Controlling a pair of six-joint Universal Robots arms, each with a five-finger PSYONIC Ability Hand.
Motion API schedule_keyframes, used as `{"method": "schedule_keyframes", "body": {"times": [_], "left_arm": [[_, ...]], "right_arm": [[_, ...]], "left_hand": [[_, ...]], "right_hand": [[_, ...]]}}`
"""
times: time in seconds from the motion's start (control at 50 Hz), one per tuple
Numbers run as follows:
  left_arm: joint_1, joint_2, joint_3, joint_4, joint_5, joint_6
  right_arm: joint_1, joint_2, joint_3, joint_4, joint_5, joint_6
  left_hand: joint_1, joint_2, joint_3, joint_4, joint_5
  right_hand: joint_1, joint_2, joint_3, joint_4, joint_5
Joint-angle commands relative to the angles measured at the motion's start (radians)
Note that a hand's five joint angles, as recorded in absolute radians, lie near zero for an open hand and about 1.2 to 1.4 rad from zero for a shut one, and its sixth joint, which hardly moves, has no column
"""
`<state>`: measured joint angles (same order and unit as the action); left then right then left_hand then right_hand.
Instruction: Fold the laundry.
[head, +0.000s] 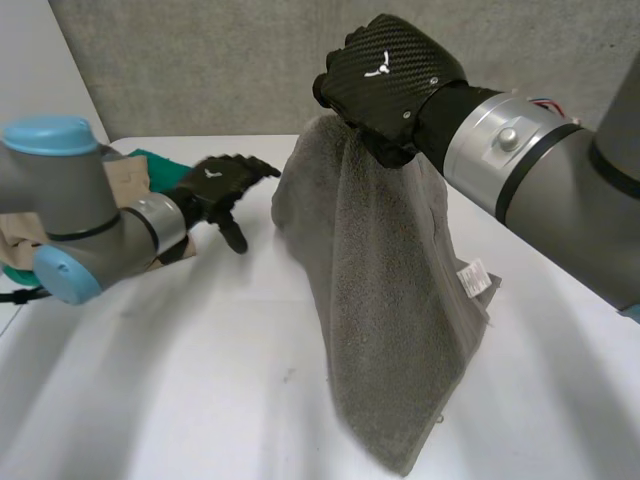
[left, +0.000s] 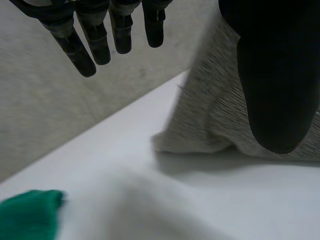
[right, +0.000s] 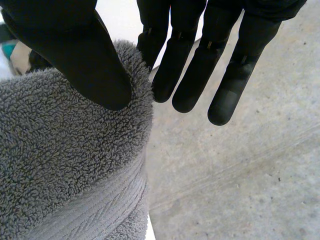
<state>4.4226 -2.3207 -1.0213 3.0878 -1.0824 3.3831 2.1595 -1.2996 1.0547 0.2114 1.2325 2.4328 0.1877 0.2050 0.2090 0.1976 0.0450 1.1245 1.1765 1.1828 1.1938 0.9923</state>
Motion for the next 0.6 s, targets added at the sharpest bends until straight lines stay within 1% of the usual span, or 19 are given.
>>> {"method": "schedule_keyframes", "body": {"times": [0.02, 0.04, 0.08, 0.12, 0.18, 0.2, 0.22, 0.24, 0.26, 0.28, 0.3, 0.34, 0.4, 0.44, 0.46, 0.5, 0.54, 0.58, 0.6], "left_arm": [[-0.060, -0.127, 0.136, -0.006, -0.083, -0.077], [-0.072, -0.152, 0.171, -0.012, -0.114, -0.096], [-0.091, -0.175, 0.223, -0.029, -0.149, -0.119], [-0.104, -0.196, 0.260, -0.052, -0.163, -0.137], [-0.124, -0.206, 0.280, -0.101, -0.145, -0.156], [-0.133, -0.207, 0.279, -0.127, -0.122, -0.156], [-0.137, -0.209, 0.279, -0.135, -0.111, -0.157], [-0.141, -0.207, 0.277, -0.146, -0.094, -0.159], [-0.147, -0.209, 0.274, -0.158, -0.059, -0.162], [-0.153, -0.210, 0.276, -0.158, -0.029, -0.159], [-0.166, -0.213, 0.282, -0.158, -0.004, -0.160], [-0.183, -0.216, 0.294, -0.156, 0.006, -0.171], [-0.199, -0.226, 0.313, -0.156, -0.020, -0.188], [-0.216, -0.232, 0.328, -0.156, -0.050, -0.197], [-0.224, -0.236, 0.337, -0.159, -0.069, -0.203], [-0.229, -0.236, 0.343, -0.166, -0.112, -0.203], [-0.229, -0.235, 0.348, -0.173, -0.154, -0.200], [-0.213, -0.227, 0.365, -0.176, -0.262, -0.183], [-0.203, -0.226, 0.372, -0.172, -0.293, -0.173]], "right_arm": [[-0.001, -0.081, 0.037, 0.019, -0.011, 0.006], [-0.003, -0.104, 0.047, 0.020, -0.016, 0.006], [-0.003, -0.136, 0.062, 0.023, -0.028, 0.014], [-0.010, -0.165, 0.073, 0.017, -0.028, 0.020], [-0.036, -0.187, 0.071, 0.013, -0.025, 0.029], [-0.058, -0.188, 0.067, 0.011, -0.028, 0.037], [-0.067, -0.188, 0.067, 0.014, -0.033, 0.041], [-0.075, -0.190, 0.064, 0.017, -0.034, 0.045], [-0.085, -0.191, 0.062, 0.022, -0.036, 0.051], [-0.089, -0.195, 0.064, 0.028, -0.036, 0.055], [-0.089, -0.199, 0.062, 0.031, -0.036, 0.058], [-0.093, -0.216, 0.057, 0.034, -0.036, 0.061], [-0.095, -0.237, 0.054, 0.036, -0.038, 0.071], [-0.095, -0.253, 0.056, 0.034, -0.042, 0.080], [-0.098, -0.262, 0.057, 0.030, -0.044, 0.087], [-0.113, -0.264, 0.053, 0.022, -0.042, 0.101], [-0.138, -0.256, 0.048, 0.014, -0.041, 0.107], [-0.200, -0.213, 0.031, -0.007, -0.039, 0.112], [-0.216, -0.198, 0.025, -0.016, -0.036, 0.111]], "left_hand": [[-0.013, -0.030, -0.034, -0.023, -0.045], [-0.013, -0.030, -0.034, -0.023, -0.045], [-0.013, -0.030, -0.034, -0.023, -0.045], [0.010, -0.007, -0.011, 0.000, -0.022], [0.304, 0.286, 0.282, 0.294, 0.272], [0.459, 0.441, 0.437, 0.449, 0.427], [0.486, 0.469, 0.465, 0.477, 0.455], [0.493, 0.475, 0.471, 0.483, 0.461], [0.478, 0.461, 0.457, 0.468, 0.446], [0.426, 0.408, 0.404, 0.416, 0.394], [0.286, 0.268, 0.264, 0.276, 0.254], [0.193, 0.176, 0.172, 0.183, 0.162], [0.196, 0.179, 0.175, 0.186, 0.164], [0.424, 0.406, 0.402, 0.414, 0.392], [0.759, 0.742, 0.738, 0.749, 0.727], [1.206, 1.189, 1.185, 1.196, 1.174], [1.209, 1.191, 1.187, 1.199, 1.177], [1.209, 1.191, 1.187, 1.199, 1.177], [1.209, 1.191, 1.187, 1.199, 1.177]], "right_hand": [[0.272, 0.220, 0.213, 0.202, 0.229], [0.272, 0.220, 0.213, 0.202, 0.229], [0.272, 0.220, 0.213, 0.202, 0.229], [0.272, 0.220, 0.213, 0.202, 0.229], [0.272, 0.220, 0.213, 0.202, 0.229], [0.272, 0.220, 0.213, 0.202, 0.229], [0.272, 0.220, 0.213, 0.202, 0.229], [0.272, 0.220, 0.213, 0.202, 0.229], [0.272, 0.220, 0.213, 0.202, 0.229], [0.272, 0.220, 0.213, 0.202, 0.229], [0.272, 0.220, 0.213, 0.202, 0.229], [0.272, 0.220, 0.213, 0.202, 0.229], [0.272, 0.220, 0.213, 0.202, 0.229], [0.272, 0.220, 0.213, 0.202, 0.229], [0.272, 0.220, 0.213, 0.202, 0.229], [0.272, 0.220, 0.213, 0.202, 0.229], [0.272, 0.220, 0.213, 0.202, 0.229], [0.272, 0.220, 0.213, 0.202, 0.229], [0.272, 0.220, 0.213, 0.202, 0.229]]}}
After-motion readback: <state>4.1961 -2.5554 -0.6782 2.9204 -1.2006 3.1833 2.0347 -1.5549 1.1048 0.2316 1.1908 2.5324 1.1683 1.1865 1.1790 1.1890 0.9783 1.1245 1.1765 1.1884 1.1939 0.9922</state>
